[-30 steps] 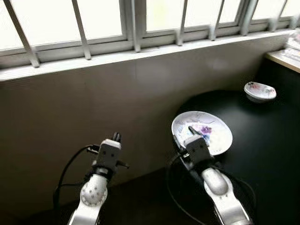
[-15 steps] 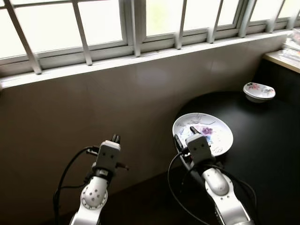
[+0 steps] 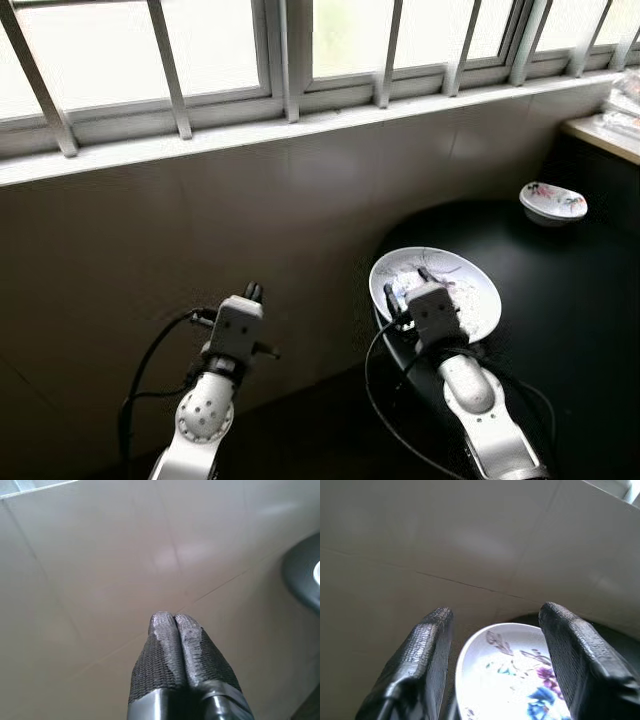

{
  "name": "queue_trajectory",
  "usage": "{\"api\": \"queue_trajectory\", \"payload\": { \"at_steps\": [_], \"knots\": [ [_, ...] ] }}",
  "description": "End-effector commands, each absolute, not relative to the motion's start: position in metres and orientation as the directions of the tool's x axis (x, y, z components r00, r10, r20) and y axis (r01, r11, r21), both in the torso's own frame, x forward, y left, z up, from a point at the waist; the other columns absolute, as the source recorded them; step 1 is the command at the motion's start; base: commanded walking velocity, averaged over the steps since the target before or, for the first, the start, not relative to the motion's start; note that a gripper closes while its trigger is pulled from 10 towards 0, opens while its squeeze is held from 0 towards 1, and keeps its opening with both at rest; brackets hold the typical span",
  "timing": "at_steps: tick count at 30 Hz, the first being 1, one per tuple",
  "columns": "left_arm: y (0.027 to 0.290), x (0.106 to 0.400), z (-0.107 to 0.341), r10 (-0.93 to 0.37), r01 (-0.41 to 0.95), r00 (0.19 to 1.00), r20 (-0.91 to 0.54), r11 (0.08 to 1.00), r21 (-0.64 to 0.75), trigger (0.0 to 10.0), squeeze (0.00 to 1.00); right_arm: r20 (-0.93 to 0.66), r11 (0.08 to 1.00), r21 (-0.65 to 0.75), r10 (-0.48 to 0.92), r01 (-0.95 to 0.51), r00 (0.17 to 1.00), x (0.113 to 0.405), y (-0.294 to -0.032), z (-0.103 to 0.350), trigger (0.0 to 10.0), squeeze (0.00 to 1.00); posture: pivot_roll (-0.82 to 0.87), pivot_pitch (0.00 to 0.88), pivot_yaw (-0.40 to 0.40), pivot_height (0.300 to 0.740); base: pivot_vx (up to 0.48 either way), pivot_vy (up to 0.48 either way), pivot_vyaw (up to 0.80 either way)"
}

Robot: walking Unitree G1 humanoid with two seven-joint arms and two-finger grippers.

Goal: Kitchen organization

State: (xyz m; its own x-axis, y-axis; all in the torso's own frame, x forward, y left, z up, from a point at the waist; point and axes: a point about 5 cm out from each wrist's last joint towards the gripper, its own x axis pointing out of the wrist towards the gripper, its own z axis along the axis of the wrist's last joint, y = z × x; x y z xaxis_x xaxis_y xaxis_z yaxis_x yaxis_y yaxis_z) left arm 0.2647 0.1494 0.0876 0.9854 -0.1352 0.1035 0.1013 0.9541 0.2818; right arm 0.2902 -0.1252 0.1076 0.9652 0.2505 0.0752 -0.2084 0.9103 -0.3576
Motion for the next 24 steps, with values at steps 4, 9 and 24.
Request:
{"api": "queue_trajectory", "payload": {
  "at_steps": [4, 9, 24],
  "knots": [
    [0.1406, 0.2684, 0.0915, -0.162, 0.124, 0.98, 0.12, 0.954, 0.272, 10.0, 0.0, 0.065, 0.919, -0.365, 0.182, -0.146, 0.981, 0.2942, -0.1416, 0.1076, 10.0, 0.0, -0.09, 0.0, 0.032, 0.74, 0.165, 0.0, -0.6],
    [0.1401, 0.2681, 0.0911, -0.163, 0.126, 0.979, 0.119, 0.954, 0.272, 10.0, 0.0, 0.053, 0.935, -0.325, 0.17, -0.143, 0.984, 0.2948, -0.1421, 0.106, 10.0, 0.0, -0.09, 0.0, 0.032, 0.74, 0.067, 0.0, -0.48],
    [0.1383, 0.2676, 0.09, -0.175, 0.138, 0.977, 0.119, 0.954, 0.265, 10.0, 0.0, 0.047, 0.923, -0.366, 0.15, -0.123, 0.988, 0.2956, -0.144, 0.1034, 10.0, 0.0, -0.09, 0.0, 0.031, 0.74, 0.063, 0.0, -0.11]
  ]
}}
